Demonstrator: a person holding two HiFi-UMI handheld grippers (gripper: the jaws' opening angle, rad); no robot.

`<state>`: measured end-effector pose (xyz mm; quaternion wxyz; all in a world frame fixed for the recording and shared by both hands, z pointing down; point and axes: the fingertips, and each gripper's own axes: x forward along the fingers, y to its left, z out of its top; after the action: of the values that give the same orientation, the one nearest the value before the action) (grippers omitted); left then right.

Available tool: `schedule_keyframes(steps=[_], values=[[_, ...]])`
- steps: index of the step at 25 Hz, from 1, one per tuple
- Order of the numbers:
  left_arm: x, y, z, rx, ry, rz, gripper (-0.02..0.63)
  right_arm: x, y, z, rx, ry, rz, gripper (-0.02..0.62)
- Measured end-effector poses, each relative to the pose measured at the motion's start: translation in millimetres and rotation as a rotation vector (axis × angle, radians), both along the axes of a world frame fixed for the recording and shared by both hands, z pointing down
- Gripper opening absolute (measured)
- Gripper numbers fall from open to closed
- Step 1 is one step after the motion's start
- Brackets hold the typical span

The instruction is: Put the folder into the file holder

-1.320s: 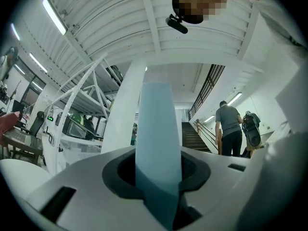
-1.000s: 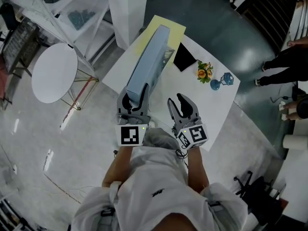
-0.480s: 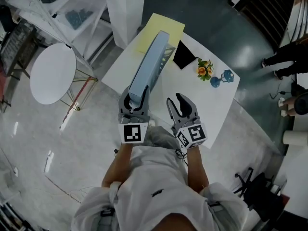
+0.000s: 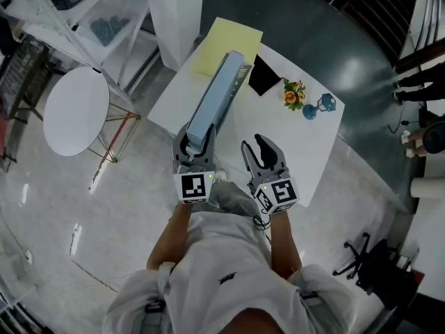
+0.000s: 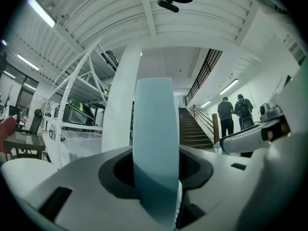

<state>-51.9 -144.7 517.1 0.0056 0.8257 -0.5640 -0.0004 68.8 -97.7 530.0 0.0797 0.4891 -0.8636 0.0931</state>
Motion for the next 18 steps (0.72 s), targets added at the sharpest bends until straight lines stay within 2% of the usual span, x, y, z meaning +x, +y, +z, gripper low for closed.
schedule_keyframes(steps=[11, 18], values=[[0, 2, 9, -0.064, -0.028, 0.048, 0.219, 4, 21, -6, -0.011, -0.006, 0.071, 0.159], [-1, 7, 5, -0.092, -0.061, 0.098, 0.275, 0, 30, -13, -0.013, -0.010, 0.097, 0.164]])
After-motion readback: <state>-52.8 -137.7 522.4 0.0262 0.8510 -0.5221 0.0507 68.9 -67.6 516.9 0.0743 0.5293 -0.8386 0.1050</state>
